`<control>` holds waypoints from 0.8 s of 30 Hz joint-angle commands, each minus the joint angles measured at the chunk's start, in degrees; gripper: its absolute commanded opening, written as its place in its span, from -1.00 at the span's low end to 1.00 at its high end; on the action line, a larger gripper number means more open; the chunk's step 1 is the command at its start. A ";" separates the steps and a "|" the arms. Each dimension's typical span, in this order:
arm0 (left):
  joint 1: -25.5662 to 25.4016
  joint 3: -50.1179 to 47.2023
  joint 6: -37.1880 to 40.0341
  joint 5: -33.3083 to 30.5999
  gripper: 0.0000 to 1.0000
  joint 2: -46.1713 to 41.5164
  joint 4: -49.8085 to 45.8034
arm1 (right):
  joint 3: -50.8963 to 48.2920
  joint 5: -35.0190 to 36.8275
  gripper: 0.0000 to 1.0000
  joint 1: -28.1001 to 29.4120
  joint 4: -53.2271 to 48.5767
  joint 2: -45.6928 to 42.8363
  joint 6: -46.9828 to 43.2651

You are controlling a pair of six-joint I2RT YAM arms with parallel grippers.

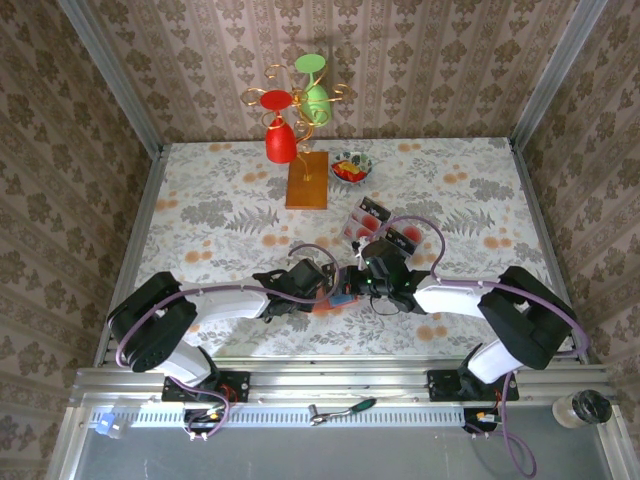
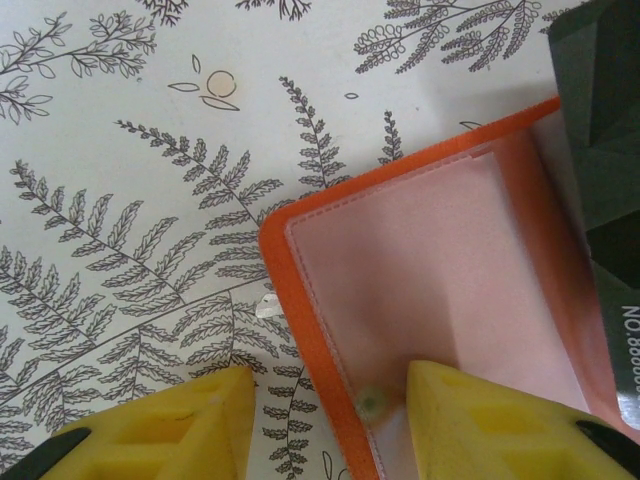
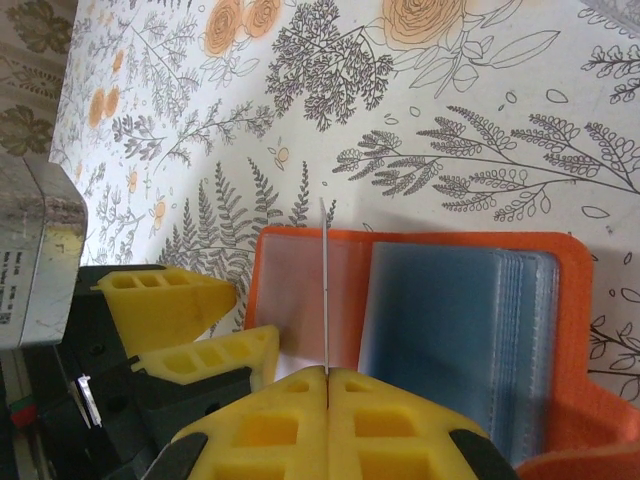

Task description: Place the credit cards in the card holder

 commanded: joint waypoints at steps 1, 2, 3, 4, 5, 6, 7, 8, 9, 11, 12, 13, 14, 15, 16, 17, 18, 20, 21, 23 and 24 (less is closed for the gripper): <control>0.33 0.43 0.24 -1.00 -0.10 -0.81 -3.59 | -0.61 0.94 -1.00 0.31 2.29 1.19 0.94; 0.31 0.44 0.39 -1.07 -0.10 -0.91 -3.58 | -0.70 0.82 -1.00 0.36 2.41 1.43 0.91; 0.33 0.45 0.36 -1.02 -0.10 -0.89 -3.60 | -0.73 0.64 -1.00 0.36 2.51 1.63 1.04; 0.33 0.51 0.37 -0.92 -0.10 -0.86 -3.59 | -0.79 0.55 -1.00 0.34 2.45 1.80 1.04; 0.31 0.48 0.42 -0.96 -0.10 -0.97 -3.58 | -0.88 0.63 -1.00 0.28 2.56 1.93 1.12; 0.33 0.43 0.41 -0.94 -0.10 -1.02 -3.59 | -0.97 0.68 -1.00 0.36 2.57 1.99 1.17; 0.29 0.44 0.41 -1.01 -0.10 -1.18 -3.62 | -1.13 0.80 -1.00 0.33 2.44 2.04 1.14; 0.29 0.44 0.37 -1.04 -0.10 -1.19 -3.59 | -1.31 0.96 -1.00 0.36 2.35 1.98 1.13; 0.32 0.43 0.37 -1.00 -0.10 -1.29 -3.59 | -1.48 1.06 -1.00 0.36 2.36 1.91 1.11; 0.33 0.52 0.38 -1.00 -0.10 -1.30 -3.63 | -1.76 1.25 -1.00 0.29 2.29 1.92 1.12; 0.26 0.52 0.36 -1.07 -0.10 -1.24 -3.51 | -1.83 1.25 -1.00 0.33 2.10 1.93 1.13; 0.31 0.50 0.36 -1.02 -0.10 -1.13 -3.49 | -1.93 1.25 -1.00 0.30 2.16 1.94 1.13; 0.33 0.52 0.40 -1.04 -0.10 -1.12 -3.45 | -2.03 1.25 -1.00 0.34 2.09 2.03 1.22; 0.33 0.53 0.40 -1.01 -0.10 -1.18 -3.50 | -2.16 1.25 -1.00 0.36 2.02 2.00 1.22; 0.33 0.51 0.36 -1.00 -0.10 -1.08 -3.50 | -2.29 1.25 -1.00 0.34 1.95 2.07 1.25; 0.33 0.52 0.36 -1.00 -0.10 -1.07 -3.48 | -2.45 1.25 -1.00 0.36 1.88 2.13 1.30; 0.33 0.56 0.37 -1.00 -0.10 -1.03 -3.41 | -2.59 1.17 -1.00 0.35 1.86 2.08 1.34; 0.31 0.61 0.36 -1.07 -0.10 -1.02 -3.40 | -2.80 0.91 -1.00 0.36 1.84 2.17 1.37; 0.31 0.61 0.34 -1.04 -0.10 -1.02 -3.41 | -2.90 0.73 -1.00 0.30 1.90 2.33 1.42; 0.26 0.70 0.36 -0.92 -0.10 -1.02 -3.41 | -2.90 0.34 -1.00 0.36 1.97 2.50 1.48; 0.27 0.71 0.43 -0.91 -0.10 -1.03 -3.39 | -2.83 -0.03 -1.00 0.35 2.19 2.78 1.48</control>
